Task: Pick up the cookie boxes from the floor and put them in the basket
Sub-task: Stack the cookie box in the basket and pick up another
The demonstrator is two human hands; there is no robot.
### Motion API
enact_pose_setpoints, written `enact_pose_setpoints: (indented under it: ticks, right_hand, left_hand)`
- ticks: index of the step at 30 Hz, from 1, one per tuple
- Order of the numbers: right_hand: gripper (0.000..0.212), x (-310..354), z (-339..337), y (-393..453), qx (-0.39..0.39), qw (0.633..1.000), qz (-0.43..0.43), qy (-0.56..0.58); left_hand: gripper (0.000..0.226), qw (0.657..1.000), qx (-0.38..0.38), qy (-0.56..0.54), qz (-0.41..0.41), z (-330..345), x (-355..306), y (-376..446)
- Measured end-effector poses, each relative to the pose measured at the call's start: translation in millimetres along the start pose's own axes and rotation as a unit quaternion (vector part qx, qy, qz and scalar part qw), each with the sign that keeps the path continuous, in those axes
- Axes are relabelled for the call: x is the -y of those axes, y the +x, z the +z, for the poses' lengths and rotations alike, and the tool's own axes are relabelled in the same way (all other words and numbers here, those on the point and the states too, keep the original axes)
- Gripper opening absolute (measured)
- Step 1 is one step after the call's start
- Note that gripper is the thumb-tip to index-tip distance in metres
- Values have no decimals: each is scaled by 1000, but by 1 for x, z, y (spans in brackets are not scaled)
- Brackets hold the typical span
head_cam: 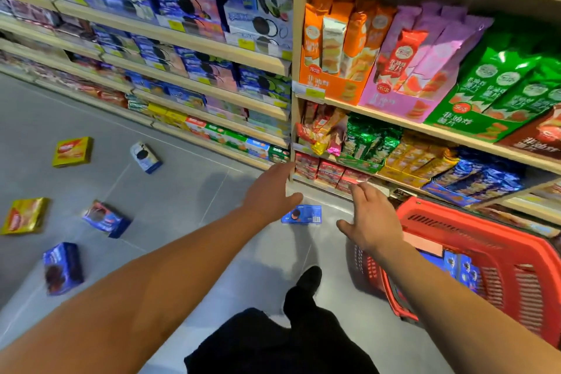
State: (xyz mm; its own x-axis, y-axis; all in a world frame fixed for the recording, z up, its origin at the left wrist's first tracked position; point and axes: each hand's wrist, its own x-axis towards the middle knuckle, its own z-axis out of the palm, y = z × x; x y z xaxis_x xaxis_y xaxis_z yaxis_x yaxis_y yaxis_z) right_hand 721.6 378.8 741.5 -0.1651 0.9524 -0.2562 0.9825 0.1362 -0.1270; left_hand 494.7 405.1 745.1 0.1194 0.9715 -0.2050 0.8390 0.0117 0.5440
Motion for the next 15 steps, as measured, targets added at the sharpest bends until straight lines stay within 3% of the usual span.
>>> enact_pose_setpoints:
  ticks: [7, 15]
  right_hand:
    - [80, -1, 28, 59, 75, 996, -35, 13]
    - [80, 22, 128, 109, 143, 989, -26, 32]
  left_hand:
    - [73, 997, 47, -32, -55, 25, 29, 31]
    - [73, 987, 107, -38, -117, 94, 127, 61]
